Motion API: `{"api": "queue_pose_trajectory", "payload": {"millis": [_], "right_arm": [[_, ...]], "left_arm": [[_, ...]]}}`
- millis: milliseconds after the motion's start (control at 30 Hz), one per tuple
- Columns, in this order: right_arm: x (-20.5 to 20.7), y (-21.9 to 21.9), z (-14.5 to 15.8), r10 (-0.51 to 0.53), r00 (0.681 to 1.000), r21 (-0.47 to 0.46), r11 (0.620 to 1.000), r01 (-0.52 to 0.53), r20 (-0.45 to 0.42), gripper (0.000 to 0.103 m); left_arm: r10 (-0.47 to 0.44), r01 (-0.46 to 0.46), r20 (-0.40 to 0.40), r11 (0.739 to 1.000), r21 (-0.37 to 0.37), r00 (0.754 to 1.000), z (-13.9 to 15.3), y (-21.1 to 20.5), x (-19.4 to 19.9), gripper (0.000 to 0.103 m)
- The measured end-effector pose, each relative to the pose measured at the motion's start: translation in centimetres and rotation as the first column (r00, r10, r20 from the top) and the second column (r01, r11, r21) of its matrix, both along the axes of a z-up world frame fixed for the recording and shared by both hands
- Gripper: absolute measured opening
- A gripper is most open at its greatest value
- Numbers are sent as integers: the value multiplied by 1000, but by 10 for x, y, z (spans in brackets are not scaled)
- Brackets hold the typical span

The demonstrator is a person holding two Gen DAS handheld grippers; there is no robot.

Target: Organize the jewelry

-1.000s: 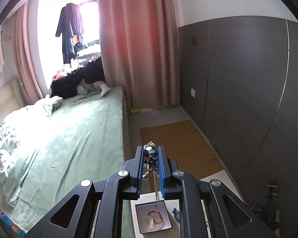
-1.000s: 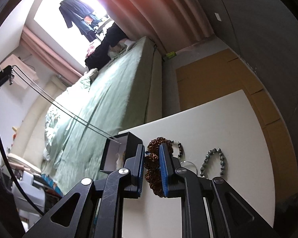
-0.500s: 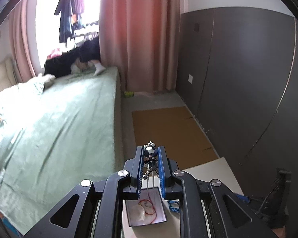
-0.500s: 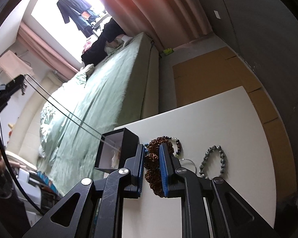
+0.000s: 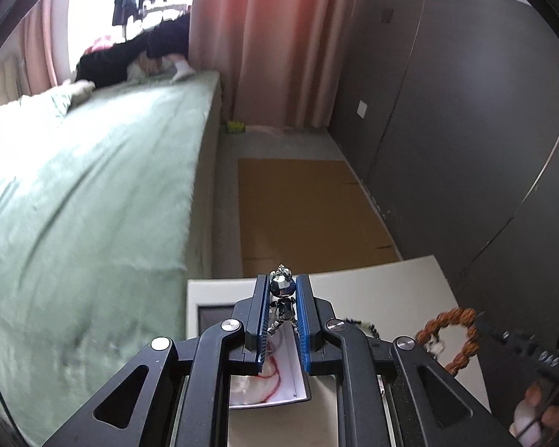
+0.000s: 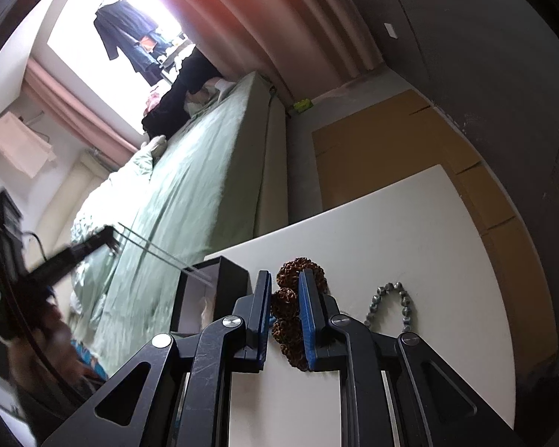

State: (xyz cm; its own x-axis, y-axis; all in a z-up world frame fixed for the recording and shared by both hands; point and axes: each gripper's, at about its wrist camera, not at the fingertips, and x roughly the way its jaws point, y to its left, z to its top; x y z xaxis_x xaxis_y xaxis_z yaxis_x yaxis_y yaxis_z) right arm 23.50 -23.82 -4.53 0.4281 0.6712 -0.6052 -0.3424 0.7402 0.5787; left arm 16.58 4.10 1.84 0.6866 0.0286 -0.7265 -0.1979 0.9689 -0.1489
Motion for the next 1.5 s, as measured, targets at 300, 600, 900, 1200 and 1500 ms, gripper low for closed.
{"api": "queue_pose_trajectory", "payload": {"millis": [300,600,900,1200,1500], "right_arm": [[3,13,-2,-2,1000,22,1000,2,13,17],[-6,53,-3,45,996,11,999,-46,76,17],[-19,84,13,70,983,73,994,-84,169,11],[-11,116,-10,65,994,-148,988,-52,86,17],[15,93,-61,-43,995,-279,960,17,-85,45]], "left_arm": [[34,-35,30,999,30,999,-47,-1,-7,15],[71,-71,38,997,-15,997,-62,24,-23,70],[84,-87,87,996,22,993,-46,55,-46,83],[134,-135,89,991,6,987,-44,93,-70,83],[163,-155,130,985,-73,978,-39,109,-79,83]]}}
